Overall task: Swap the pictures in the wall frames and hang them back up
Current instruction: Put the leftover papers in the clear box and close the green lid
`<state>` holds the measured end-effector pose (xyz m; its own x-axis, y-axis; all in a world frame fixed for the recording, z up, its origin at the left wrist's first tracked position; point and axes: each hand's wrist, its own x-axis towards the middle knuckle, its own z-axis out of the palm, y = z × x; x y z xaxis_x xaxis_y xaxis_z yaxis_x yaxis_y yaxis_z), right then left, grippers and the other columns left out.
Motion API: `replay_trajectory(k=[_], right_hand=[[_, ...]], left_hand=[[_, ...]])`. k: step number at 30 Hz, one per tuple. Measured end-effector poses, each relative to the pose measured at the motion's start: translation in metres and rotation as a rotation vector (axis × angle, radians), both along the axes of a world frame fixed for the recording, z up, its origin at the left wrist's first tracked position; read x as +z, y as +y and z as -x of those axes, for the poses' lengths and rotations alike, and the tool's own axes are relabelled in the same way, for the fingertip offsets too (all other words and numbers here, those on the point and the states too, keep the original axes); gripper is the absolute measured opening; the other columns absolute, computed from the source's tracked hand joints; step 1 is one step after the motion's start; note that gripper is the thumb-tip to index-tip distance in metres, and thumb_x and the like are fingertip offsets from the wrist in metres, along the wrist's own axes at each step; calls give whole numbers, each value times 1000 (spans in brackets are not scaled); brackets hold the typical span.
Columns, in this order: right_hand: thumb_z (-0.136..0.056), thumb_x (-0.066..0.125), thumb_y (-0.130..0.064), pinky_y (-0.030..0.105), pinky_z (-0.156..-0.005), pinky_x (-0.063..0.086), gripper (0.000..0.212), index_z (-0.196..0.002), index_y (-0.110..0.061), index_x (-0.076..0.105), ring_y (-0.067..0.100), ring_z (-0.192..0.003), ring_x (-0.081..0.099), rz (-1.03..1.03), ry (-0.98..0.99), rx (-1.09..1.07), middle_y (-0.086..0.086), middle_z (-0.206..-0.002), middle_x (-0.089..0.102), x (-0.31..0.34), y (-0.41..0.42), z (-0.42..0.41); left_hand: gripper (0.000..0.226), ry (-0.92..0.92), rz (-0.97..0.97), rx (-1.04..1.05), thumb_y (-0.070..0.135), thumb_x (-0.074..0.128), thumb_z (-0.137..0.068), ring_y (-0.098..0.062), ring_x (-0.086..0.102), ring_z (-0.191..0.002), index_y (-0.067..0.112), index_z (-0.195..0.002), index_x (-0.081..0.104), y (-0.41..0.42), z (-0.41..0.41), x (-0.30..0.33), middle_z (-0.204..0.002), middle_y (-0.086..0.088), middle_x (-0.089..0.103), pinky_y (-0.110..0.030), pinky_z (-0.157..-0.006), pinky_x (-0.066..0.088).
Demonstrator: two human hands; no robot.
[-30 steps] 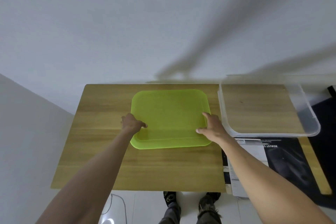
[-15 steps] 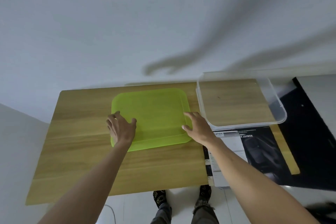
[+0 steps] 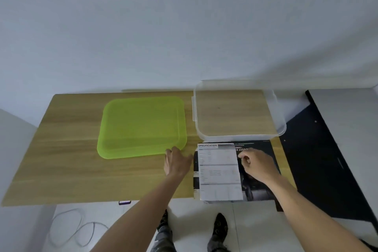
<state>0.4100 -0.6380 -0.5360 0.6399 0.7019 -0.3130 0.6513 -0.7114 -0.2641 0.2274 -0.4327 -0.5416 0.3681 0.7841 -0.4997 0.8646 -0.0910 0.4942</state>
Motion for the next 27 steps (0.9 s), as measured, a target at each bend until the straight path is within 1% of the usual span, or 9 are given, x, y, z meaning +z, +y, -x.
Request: replay_trajectory(k=[2,4,6,8,11,16,21,24,27], right_hand=[[-94,60,-32,35,-78,57,27,-120,-26,63,16,-105,63,39,-47,-140,-2,-122,61,-3,-27,-16],[-92,60,-44,42,-83,55,45,-130,-21,54,26,-116,57,124,-42,-292,7,-130,52,-7,-46,-30],[-88,60,-57,46,-86,53,62,-132,-14,47,33,-117,54,226,1,-411,14,-130,48,-11,-57,-40],[-85,61,-63,46,-86,52,72,-130,-10,46,34,-115,54,276,44,-459,16,-128,47,-14,-61,-43],[-84,66,-58,45,-86,51,75,-132,-6,44,35,-115,52,264,75,-462,18,-130,45,-16,-60,-40],[-87,70,-44,44,-90,51,74,-139,-1,39,38,-124,48,205,138,-478,21,-138,44,-18,-53,-32],[-85,74,-40,44,-90,51,75,-139,-3,37,39,-121,49,182,151,-519,24,-138,41,-15,-50,-30],[-84,75,-40,45,-92,50,76,-139,-4,35,41,-125,44,207,140,-542,25,-139,36,-12,-48,-29],[-82,78,-39,49,-95,50,80,-140,-4,34,43,-125,45,200,164,-555,25,-140,38,-13,-46,-32]], left_hand=[[56,57,25,15,49,66,-78,-30,55,-105,9,-115,53,-20,-6,-3,-119,-9,49,-39,-79,49],[51,100,38,16,44,68,-78,-29,55,-104,8,-112,53,-38,-10,-5,-119,-9,49,-37,-75,47],[48,120,40,30,41,69,-79,-28,54,-105,9,-110,52,-53,-15,-6,-119,-9,47,-37,-74,46],[53,132,35,58,41,71,-77,-28,52,-110,9,-113,51,-66,-20,-8,-120,-9,46,-38,-79,48],[60,165,14,91,36,75,-76,-29,47,-117,7,-122,49,-82,-27,-10,-125,-10,45,-37,-81,47],[52,230,-16,124,16,69,-83,-30,44,-123,7,-127,42,-94,-38,-14,-133,-14,44,-36,-85,46],[65,169,85,213,16,80,-76,-30,42,-127,7,-129,44,-85,-36,-15,-135,-13,45,-37,-92,44],[67,116,132,260,16,84,-69,-31,47,-121,8,-124,46,-83,-33,-15,-129,-12,48,-37,-88,43],[55,42,129,270,13,77,-72,-32,56,-107,6,-116,46,-85,-30,-13,-116,-11,54,-36,-80,44]])
